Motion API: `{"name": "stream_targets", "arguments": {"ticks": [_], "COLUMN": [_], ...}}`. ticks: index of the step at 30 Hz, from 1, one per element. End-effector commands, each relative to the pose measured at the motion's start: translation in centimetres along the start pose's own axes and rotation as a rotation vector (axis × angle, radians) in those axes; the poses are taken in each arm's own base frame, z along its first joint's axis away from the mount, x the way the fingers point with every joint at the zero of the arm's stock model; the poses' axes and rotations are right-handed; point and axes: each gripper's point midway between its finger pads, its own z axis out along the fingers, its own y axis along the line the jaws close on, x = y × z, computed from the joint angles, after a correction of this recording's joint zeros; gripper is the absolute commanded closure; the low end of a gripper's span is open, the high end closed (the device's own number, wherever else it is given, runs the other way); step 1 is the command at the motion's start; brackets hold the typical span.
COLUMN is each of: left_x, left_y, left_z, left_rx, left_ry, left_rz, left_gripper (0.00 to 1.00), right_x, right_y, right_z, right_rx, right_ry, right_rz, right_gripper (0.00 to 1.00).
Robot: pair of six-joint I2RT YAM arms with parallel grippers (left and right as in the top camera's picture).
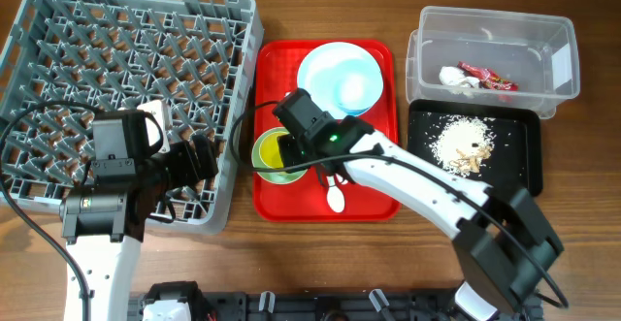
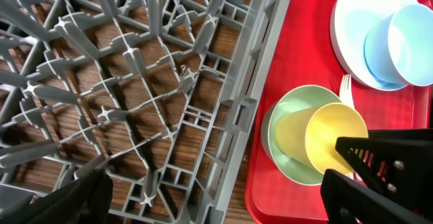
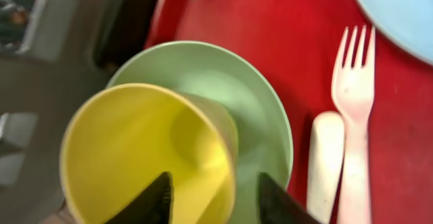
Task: Sort waste into correct bins and load items into the dishwasher rack
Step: 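Grasp the yellow cup with the right gripper and lift it, then hand the yellow cup from the right gripper to the left gripper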
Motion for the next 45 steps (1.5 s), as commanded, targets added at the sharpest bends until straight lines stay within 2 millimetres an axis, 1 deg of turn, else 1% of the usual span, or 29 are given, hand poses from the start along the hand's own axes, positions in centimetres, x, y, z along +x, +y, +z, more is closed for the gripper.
{"name": "stream_targets", "arguments": {"ticks": [1,5,7,10,12,15,16,17,18,19,22,24,26,28,31,33,36,41,43,45], "left_x": [-0.6,-0.6,-0.6,-0.6,-0.6,-0.5,-0.5,-0.5,-0.6,-0.6,-0.9,-1.2,-1.6,-1.7,-2.0,-2.3,-2.7,-2.8,-2.3,-1.8], "left_y": [-0.3,-0.3,-0.3,-0.3,-0.3,-0.7,-1.1,-1.4,-1.9,-2.8,-5.3,-6.7,-8.4,-9.9,-12.4,-14.0,-15.7,-17.6,-18.4,-19.3], "left_z": [-0.4,-0.4,-0.4,-0.4,-0.4,-0.4,-0.4,-0.4,-0.4,-0.5,-1.0,-1.2,-1.6,-1.9,-2.9,-3.8,-5.3,-6.1,-6.1,-6.3], "left_rx": [0.005,0.005,0.005,0.005,0.006,0.027,0.054,0.07,0.094,0.148,0.291,0.378,0.477,0.574,0.758,0.89,1.068,1.223,1.255,1.277], "left_ry": [-0.017,-0.017,-0.017,-0.017,-0.017,-0.011,-0.007,-0.008,-0.008,-0.006,-0.005,-0.008,-0.004,0.009,0.031,0.039,0.061,0.113,0.127,0.135], "left_rz": [-0.003,-0.003,-0.003,-0.003,-0.003,-0.003,-0.003,-0.002,0.0,0.003,0.017,0.028,0.043,0.055,0.085,0.117,0.148,0.184,0.217,0.255], "left_gripper": [0.0,0.0,0.0,0.0,0.0,0.0,0.0,0.0,0.0,0.0,0.0,0.0,0.0,0.0,0.0,0.0,0.0,0.0,0.0,0.0], "right_x": [0.4,0.7,0.5,0.1,-0.5,-2.1,-3.1,-3.6,-4.2,-4.9,-5.8,-6.2,-6.1,-5.9,-5.5,-5.2,-4.9,-5.3,-5.5,-5.7], "right_y": [-0.6,-0.7,-0.6,-0.4,-0.3,-1.0,-1.9,-2.3,-3.0,-4.1,-6.0,-6.5,-6.3,-5.8,-4.2,-2.7,-1.1,1.0,1.5,1.6], "right_z": [1.4,1.7,1.6,1.0,0.1,-2.3,-4.0,-5.0,-6.4,-8.5,-11.7,-13.5,-14.7,-15.5,-16.5,-17.5,-18.2,-20.2,-20.9,-20.9], "right_rx": [0.038,0.041,0.037,0.03,0.023,0.028,0.037,0.041,0.04,0.034,-0.011,-0.104,-0.23,-0.353,-0.526,-0.653,-0.772,-0.965,-1.015,-1.024], "right_ry": [0.024,0.034,0.027,0.013,-0.008,-0.067,-0.101,-0.119,-0.142,-0.177,-0.218,-0.215,-0.186,-0.151,-0.113,-0.099,-0.077,-0.082,-0.091,-0.093], "right_rz": [0.059,0.067,0.068,0.066,0.061,0.079,0.099,0.111,0.131,0.165,0.229,0.244,0.251,0.228,0.162,0.082,0.035,-0.034,-0.059,-0.053], "right_gripper": [0.64,0.78,0.82,0.95,0.96,0.96,0.96,0.96,0.96,0.96,0.96,0.96,0.96,0.96,0.96,0.96,0.96,0.96,0.96,0.96]}}
